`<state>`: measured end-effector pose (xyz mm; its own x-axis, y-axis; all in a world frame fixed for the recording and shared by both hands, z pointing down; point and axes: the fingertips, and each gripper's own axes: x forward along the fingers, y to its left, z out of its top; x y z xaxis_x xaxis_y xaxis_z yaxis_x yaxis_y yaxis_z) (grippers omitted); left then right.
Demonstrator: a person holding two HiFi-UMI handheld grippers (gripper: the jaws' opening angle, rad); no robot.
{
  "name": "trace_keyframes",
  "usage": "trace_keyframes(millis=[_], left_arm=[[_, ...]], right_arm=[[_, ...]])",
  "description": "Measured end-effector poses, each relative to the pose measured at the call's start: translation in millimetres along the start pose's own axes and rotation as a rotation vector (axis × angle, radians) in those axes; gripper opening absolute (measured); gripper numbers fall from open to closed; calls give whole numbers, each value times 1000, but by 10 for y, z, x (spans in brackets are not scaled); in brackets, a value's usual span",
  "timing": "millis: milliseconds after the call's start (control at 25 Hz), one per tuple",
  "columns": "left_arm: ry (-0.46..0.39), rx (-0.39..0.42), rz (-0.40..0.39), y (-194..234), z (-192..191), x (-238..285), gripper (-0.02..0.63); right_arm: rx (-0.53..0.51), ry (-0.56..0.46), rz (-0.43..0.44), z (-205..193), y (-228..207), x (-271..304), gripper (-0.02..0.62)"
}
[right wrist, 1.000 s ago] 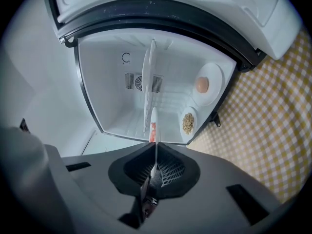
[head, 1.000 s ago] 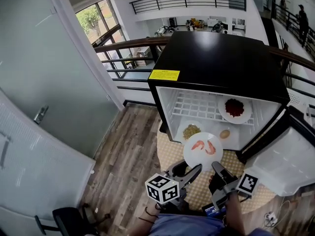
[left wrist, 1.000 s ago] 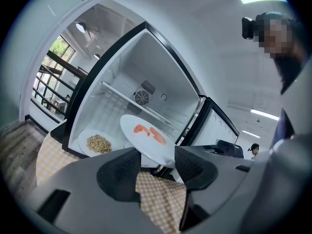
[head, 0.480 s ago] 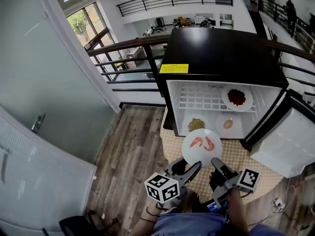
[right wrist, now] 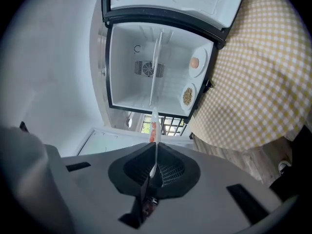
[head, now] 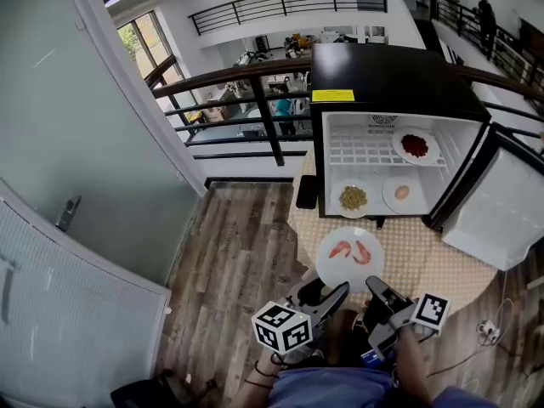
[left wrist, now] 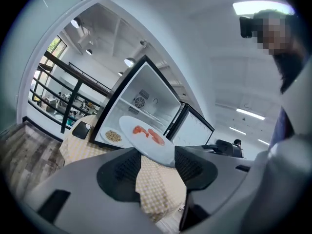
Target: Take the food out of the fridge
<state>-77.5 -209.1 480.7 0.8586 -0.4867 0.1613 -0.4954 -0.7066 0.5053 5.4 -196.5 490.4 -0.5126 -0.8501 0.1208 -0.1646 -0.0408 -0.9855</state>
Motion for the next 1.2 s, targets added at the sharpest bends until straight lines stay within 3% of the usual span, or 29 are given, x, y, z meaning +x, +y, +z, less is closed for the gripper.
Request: trace_keyframes(millis=[400, 760, 1200], left_arm=[[57, -5, -99, -364, -450, -560, 225], [98, 1, -197, -761, -667, -665, 225], [92, 7, -174, -1102, -830, -735, 225]], right_arm=[[-7, -101, -42, -671, -112, -588, 23], [-12, -188, -77, -849, -117, -1095, 23], [-32, -141, -75, -905, -120, -1460, 23]])
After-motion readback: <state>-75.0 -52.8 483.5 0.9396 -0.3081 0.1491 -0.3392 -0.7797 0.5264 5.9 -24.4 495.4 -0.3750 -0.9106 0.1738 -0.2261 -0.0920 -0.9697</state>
